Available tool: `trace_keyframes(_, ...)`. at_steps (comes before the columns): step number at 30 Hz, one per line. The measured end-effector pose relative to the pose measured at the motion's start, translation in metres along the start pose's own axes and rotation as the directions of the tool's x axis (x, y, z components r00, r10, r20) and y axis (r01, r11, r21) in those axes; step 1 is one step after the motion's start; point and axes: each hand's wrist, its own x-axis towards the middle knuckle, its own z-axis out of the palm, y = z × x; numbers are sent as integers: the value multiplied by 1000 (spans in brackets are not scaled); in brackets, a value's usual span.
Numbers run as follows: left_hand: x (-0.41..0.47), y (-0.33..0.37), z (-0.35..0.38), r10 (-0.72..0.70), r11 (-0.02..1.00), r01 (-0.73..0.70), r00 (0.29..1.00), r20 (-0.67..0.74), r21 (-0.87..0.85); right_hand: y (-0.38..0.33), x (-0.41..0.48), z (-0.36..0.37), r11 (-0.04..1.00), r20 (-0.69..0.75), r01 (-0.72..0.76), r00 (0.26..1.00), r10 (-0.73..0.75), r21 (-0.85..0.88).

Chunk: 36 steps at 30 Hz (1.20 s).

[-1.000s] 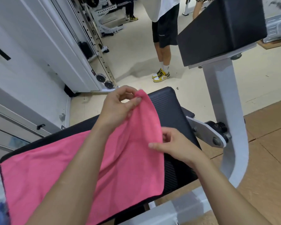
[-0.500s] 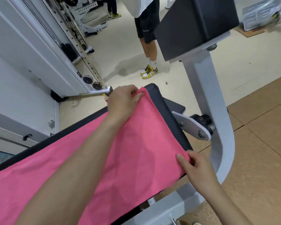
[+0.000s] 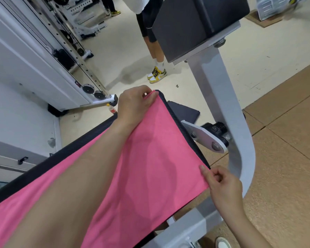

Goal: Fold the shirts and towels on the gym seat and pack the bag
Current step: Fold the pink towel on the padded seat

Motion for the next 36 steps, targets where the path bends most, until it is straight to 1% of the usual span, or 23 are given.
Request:
trace_keyframes(3, 7, 2, 4, 77, 997, -77, 997, 6, 24, 2, -1, 0, 1000, -26, 2, 1000, -2, -1)
trace_keyframes(5, 11, 3, 7, 114, 991, -115, 993, 17, 61, 1, -1, 1, 999, -34, 19, 999, -20, -31)
trace_keyframes(8, 15, 1, 9, 160, 976, -166, 986, 49, 141, -1, -2, 0, 986, -30, 82, 996, -88, -145)
trace_keyframes(10, 17, 0, 10, 166, 966, -178, 983, 79, 188, 0, -2, 0, 948, -63, 163, 980, -187, -274)
trace_keyframes(12, 19, 1, 9, 159, 956, -175, 983, 89, 234, 3, -1, 1, 888, -116, 235, 946, -302, -396)
trace_keyframes(13, 19, 3, 8, 156, 950, -174, 984, 86, 261, 5, -2, 2, 859, -127, 290, 919, -373, -423)
trace_keyframes(14, 16, 5, 6, 157, 944, -171, 985, 74, 281, 7, -3, 2, 829, -108, 371, 886, -451, -418)
trace_keyframes(16, 2, 12, -1, 162, 944, -164, 986, 32, 285, 0, -8, 5, 753, -2, 548, 808, -589, -364)
trace_keyframes(17, -11, 17, -4, 178, 943, -175, 984, 17, 284, -4, -11, 7, 715, 77, 609, 777, -625, -344)
trace_keyframes(18, -29, 21, -5, 217, 933, -211, 976, 13, 292, -5, -13, 10, 684, 159, 640, 760, -630, -349)
trace_keyframes(19, -50, 24, -3, 266, 915, -261, 964, 26, 309, -5, -14, 14, 664, 228, 644, 761, -607, -381)
trace_keyframes(20, -74, 26, 1, 304, 890, -307, 950, 62, 336, -5, -14, 18, 649, 276, 626, 777, -566, -432)
trace_keyframes(21, -98, 28, 6, 311, 865, -337, 941, 131, 371, -3, -15, 21, 630, 307, 603, 795, -523, -490)
trace_keyframes(22, -117, 28, 10, 282, 842, -349, 935, 216, 412, -1, -14, 24, 600, 333, 588, 806, -489, -542)
trace_keyframes(24, -143, 27, 18, 176, 821, -337, 918, 356, 462, 3, -12, 26, 539, 378, 582, 810, -449, -609)
trace_keyframes(27, -151, 27, 20, 91, 808, -333, 885, 456, 485, 4, -12, 30, 498, 413, 589, 806, -424, -637)
trace_keyframes(30, -144, 34, 10, 49, 820, -345, 836, 546, 456, -1, -13, 31, 508, 416, 578, 815, -404, -639)
trace_keyframes(32, -147, 41, -5, 36, 874, -294, 833, 553, 386, -8, -15, 29, 530, 415, 564, 825, -384, -632)
trace_keyframes(33, -153, 44, -15, 34, 915, -237, 852, 522, 328, -11, -15, 28, 541, 413, 563, 827, -383, -625)
trace_keyframes(35, -174, 44, -42, 8, 978, -88, 921, 388, 188, -22, -17, 23, 551, 390, 564, 825, -409, -615)
trace_keyframes(36, -188, 39, -57, -18, 990, -25, 951, 309, 135, -30, -18, 22, 554, 375, 567, 822, -428, -610)
